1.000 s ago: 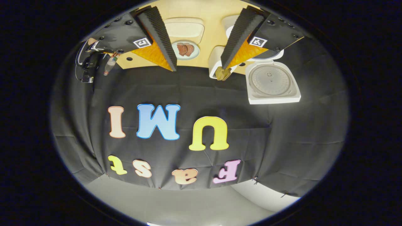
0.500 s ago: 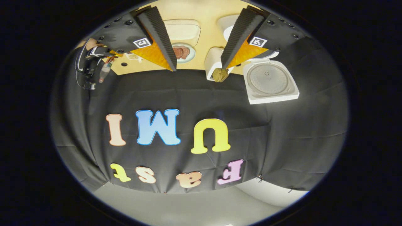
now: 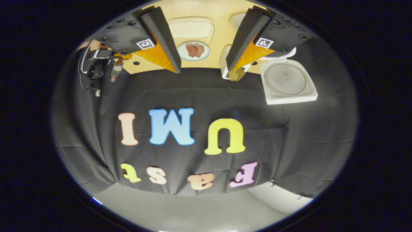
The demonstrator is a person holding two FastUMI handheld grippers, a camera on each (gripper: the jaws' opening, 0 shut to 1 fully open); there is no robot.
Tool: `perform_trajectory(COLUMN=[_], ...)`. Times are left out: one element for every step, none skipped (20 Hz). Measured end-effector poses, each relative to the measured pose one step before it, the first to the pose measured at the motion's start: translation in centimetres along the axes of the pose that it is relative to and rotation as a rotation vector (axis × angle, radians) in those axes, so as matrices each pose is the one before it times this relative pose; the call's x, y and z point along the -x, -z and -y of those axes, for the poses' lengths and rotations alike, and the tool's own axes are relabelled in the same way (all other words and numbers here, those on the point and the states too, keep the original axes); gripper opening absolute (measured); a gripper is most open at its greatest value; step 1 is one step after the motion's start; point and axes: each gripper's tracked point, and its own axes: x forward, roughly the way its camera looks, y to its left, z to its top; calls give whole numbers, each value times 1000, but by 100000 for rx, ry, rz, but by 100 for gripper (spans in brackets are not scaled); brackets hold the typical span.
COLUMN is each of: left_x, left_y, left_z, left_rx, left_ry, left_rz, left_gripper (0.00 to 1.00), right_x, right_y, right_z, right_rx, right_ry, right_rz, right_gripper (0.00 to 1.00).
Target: Close the left gripper, press the button to open the rice cooker; take a wooden spoon from the chopstick holder with the right hand, scoop a spoonful of rice and pour it into the rice cooker, then put the wooden spoon back into the chopstick holder.
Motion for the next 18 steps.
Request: perform_trajectory(left_x=[-327,-320,-347,-167,-210,-36,-22,34,43,55,2,109,64,47,57,38,-67,-129], left_y=[-141,69,64,94,144,218,-53,-135,-370,-89,-202,-125,-188,-7,-87,-133,-40,178], left_z=[-205,-248,-64,-189,-297,-397,-260,-252,-387,-359,-211,-166,-278,-420,-331,-388,-455,-464], left_rx=[-989,-254,571,641,577,774,725,411,-211,-475,-311,-258,-175,-114,86,339,503,685], left_ry=[1822,1998,2127,1801,1370,1350,1238,1063,798,951,1009,855,544,240,198,145,147,222], left_rz=[590,602,218,219,63,304,513,829,970,851,564,398,380,541,879,719,214,-126], left_gripper=[96,98,99,96,96,96,97,97,97,97,96,96,97,98,99,99,99,99], right_x=[842,877,863,957,985,970,785,591,447,437,374,367,289,134,142,45,-7,61], right_y=[-986,-651,-791,-907,-884,-889,-835,-692,-476,-208,-169,-217,-261,33,92,105,88,193], right_z=[-274,-218,-254,-442,-788,-734,-742,-932,-1057,-980,-933,-1004,-1025,-874,-683,-688,-659,-667], right_rx=[216,1815,2539,1760,781,-440,-947,-1325,-1256,-987,-942,-1065,-874,-289,220,594,682,747], right_ry=[1409,1951,1451,200,-408,-425,-504,-794,-860,-859,-899,-1273,-1536,-788,-212,-332,-336,-336], right_rz=[1836,1222,1690,2173,1717,1590,1457,1330,973,452,553,876,1126,528,37,378,-207,-406], right_gripper=[9,9,9,9,9,9,9,8,9,9,9,9,9,9,9,9,8,8])
